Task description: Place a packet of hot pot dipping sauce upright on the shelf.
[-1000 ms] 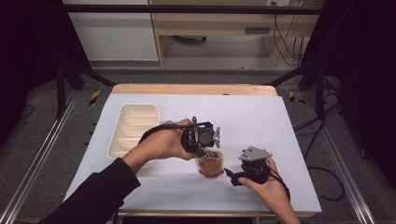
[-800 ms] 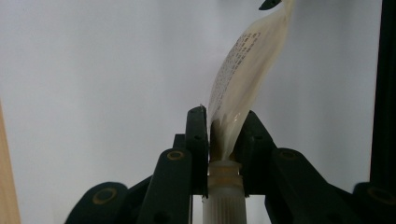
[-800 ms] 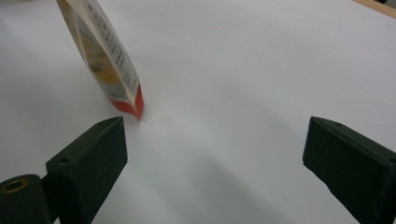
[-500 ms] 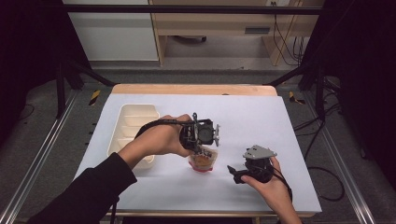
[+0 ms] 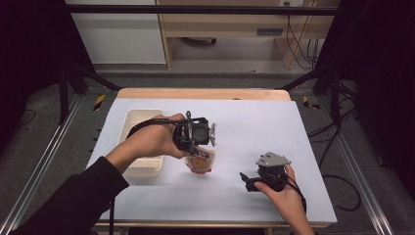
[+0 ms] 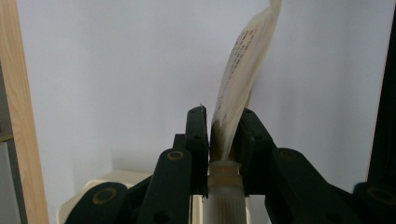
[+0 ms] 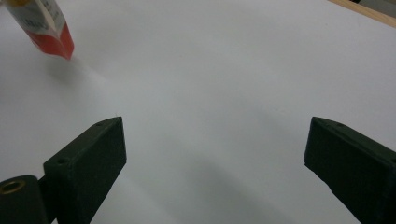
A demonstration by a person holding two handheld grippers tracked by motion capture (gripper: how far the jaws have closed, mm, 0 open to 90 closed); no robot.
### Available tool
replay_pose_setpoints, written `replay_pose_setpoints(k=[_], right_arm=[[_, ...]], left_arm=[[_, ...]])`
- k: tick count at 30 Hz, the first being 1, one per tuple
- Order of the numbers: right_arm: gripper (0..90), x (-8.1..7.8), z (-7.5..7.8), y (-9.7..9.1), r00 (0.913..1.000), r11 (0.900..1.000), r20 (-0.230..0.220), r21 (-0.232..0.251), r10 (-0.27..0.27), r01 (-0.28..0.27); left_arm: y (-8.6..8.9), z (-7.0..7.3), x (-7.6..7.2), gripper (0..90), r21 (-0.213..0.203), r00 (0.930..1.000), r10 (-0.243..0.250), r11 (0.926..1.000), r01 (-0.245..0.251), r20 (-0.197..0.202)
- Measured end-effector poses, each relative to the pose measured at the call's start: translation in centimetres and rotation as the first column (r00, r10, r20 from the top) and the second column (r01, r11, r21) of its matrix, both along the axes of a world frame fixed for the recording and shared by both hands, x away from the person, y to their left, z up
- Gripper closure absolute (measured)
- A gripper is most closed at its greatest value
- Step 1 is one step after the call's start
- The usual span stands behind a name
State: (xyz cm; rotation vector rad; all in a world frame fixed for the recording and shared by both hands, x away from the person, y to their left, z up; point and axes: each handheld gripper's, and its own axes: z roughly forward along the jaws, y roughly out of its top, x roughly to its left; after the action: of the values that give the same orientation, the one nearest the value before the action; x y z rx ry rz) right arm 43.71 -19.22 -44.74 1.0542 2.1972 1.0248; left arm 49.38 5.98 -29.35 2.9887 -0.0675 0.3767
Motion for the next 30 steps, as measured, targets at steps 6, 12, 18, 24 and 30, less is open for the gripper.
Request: replay_pose_setpoints(k=[6,12,18,24,30], right_arm=[[6.4,0.1,0.1,-0.4,0.9991,0.9991,0.001,0.0,-0.043,0.043],[6.4,0.2,0.2,-0.9,0.9978,0.9978,0.007,0.009,-0.066,0.066],[6.4,0.1,0.2,-0.9,0.9977,0.9978,0.011,-0.004,-0.067,0.067],[6.2,0.1,0.1,-0.8,0.9979,0.9979,0.012,-0.015,-0.063,0.063],[6.2,0.1,0.1,-0.9,0.9972,0.9971,0.006,-0.015,-0.074,0.075]], left_arm=[[1.4,0.4,0.4,76.1,0.001,0.9998,0.021,0.9998,-0.021,0.002],[2.3,0.8,0.6,76.1,0.006,0.9996,0.025,0.9997,-0.025,0.01],[2.8,1.5,0.4,76.1,0.018,0.9994,0.031,0.9993,-0.032,0.016],[3.6,2.2,0.4,76.1,0.015,0.9992,0.038,0.9991,-0.039,0.015],[5.0,3.4,0.5,76.1,0.013,0.9981,0.053,0.9985,-0.053,0.032]])
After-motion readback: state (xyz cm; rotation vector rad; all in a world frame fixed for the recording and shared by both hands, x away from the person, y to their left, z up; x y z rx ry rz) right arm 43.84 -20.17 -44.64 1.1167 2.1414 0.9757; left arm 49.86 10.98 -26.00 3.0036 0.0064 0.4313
